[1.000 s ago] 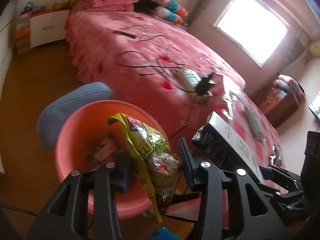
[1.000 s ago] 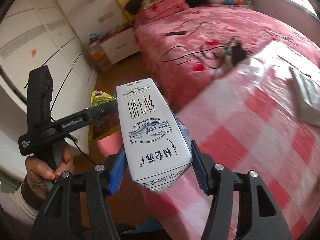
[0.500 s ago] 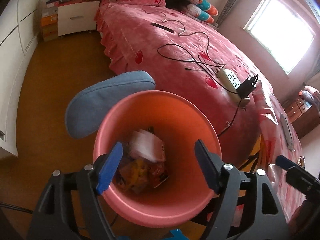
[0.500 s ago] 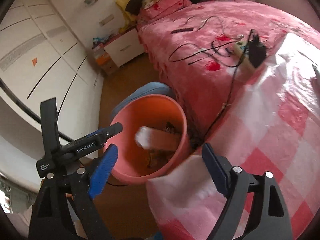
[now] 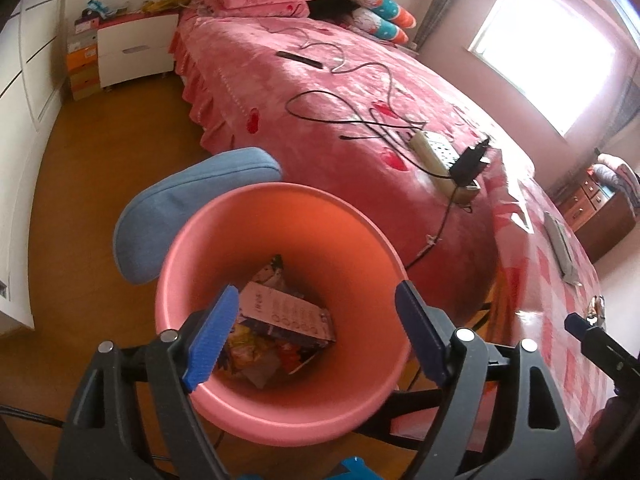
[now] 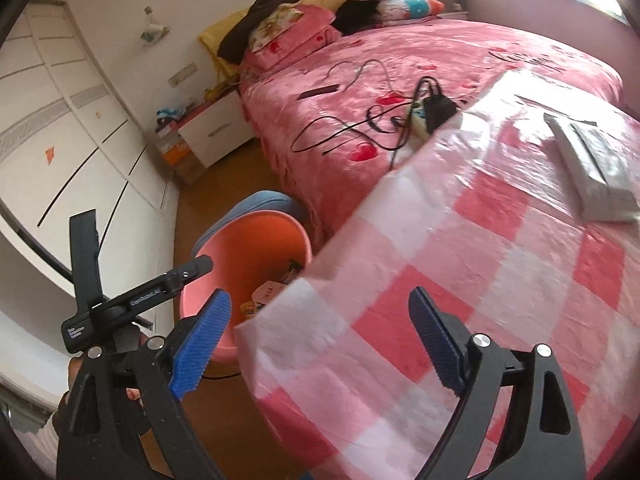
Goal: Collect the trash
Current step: 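Return both grippers from the bucket to the table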
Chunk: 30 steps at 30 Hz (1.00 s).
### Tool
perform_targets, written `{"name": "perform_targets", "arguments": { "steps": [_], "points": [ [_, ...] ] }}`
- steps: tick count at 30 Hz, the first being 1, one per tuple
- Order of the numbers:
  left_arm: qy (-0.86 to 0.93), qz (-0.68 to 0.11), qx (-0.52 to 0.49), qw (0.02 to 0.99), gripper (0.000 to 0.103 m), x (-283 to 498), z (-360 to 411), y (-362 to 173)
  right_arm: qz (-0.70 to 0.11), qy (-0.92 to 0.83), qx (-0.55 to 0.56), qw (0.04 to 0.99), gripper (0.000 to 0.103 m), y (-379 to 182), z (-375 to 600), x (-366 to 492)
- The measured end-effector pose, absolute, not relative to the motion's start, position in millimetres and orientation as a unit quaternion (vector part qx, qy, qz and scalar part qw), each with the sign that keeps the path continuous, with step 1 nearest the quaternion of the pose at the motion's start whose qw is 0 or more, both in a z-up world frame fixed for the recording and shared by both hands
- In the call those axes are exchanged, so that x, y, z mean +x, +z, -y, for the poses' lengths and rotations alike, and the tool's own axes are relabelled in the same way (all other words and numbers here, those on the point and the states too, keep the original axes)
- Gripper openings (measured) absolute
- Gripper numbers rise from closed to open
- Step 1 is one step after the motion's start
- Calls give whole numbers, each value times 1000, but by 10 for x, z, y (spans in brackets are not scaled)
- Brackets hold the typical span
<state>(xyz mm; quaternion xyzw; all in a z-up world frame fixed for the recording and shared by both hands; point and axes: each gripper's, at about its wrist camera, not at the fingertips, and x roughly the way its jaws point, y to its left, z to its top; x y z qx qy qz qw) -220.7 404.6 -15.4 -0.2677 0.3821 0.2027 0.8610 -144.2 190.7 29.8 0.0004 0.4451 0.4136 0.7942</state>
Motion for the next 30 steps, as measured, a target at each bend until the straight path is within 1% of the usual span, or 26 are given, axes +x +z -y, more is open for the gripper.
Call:
{"name": "perform_targets", "arguments": {
  "steps": [16, 30],
  "points": [
    [153, -393, -224, 878, 82, -1941, -3461, 112, -450, 373, 48, 810, 89, 166, -1263, -1351],
    [125, -402, -174, 890, 83, -1716, -2911, 320, -419, 350, 61, 836, 89, 243, -789, -1331]
  ]
}}
